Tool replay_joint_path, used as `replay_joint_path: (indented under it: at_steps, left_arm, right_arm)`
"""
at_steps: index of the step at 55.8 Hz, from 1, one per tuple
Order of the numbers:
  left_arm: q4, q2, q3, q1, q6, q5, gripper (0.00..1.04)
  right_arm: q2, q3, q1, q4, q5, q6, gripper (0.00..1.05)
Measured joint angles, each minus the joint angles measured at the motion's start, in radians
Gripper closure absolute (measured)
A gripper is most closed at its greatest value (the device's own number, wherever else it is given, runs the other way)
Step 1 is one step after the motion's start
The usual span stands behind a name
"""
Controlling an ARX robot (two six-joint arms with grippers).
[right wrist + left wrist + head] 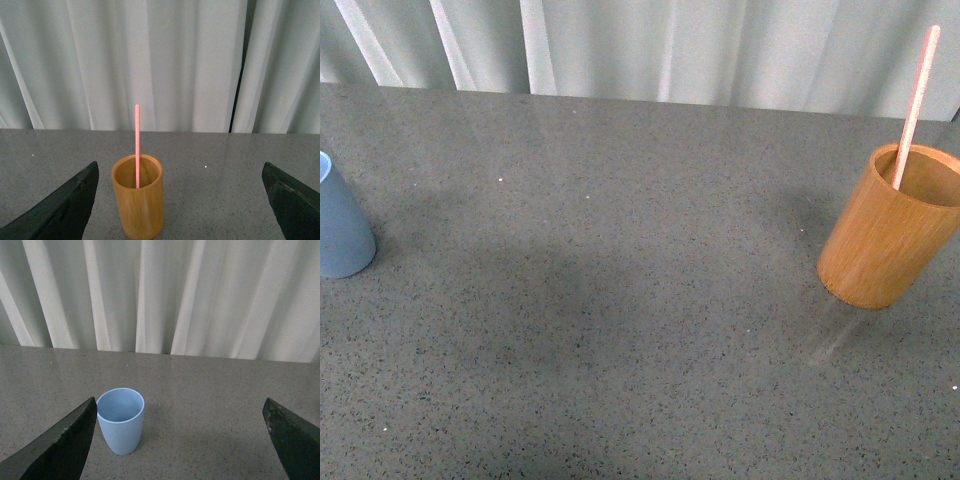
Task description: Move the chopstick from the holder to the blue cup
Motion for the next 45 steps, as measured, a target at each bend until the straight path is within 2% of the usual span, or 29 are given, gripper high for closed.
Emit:
replay_joint_path:
  at_steps: [24,26,29,31,41,45]
  left_arm:
    - [0.0,0.0,0.0,0.0,0.0,0.0,0.07]
    - [-0.039,0.026,0.013,0.006,-0.013,0.023,0.07]
    - [-0.225,0.177,0.109,0.01,-0.07,0.08,0.07]
    - [-0.261,0.293,0.159,0.009,-0.082,0.079,0.07]
    - [-0.032,0.989,0.452,0.096,-0.181,0.062,0.07]
    - [-0.004,1.146,0.51,0.115,-0.191,0.023,0.07]
  right_arm:
    - [0.0,0.0,0.0,0.0,0.0,0.0,0.1]
    - [0.0,0.0,0.0,0.0,0.0,0.0,0.1]
    - [0.0,0.0,0.0,0.0,0.0,0.0,0.1]
    - [0.0,0.0,0.0,0.0,0.0,0.0,0.1]
    - [0.0,0.0,0.0,0.0,0.0,0.0,0.1]
    - [0.0,0.0,0.0,0.0,0.0,0.0,0.1]
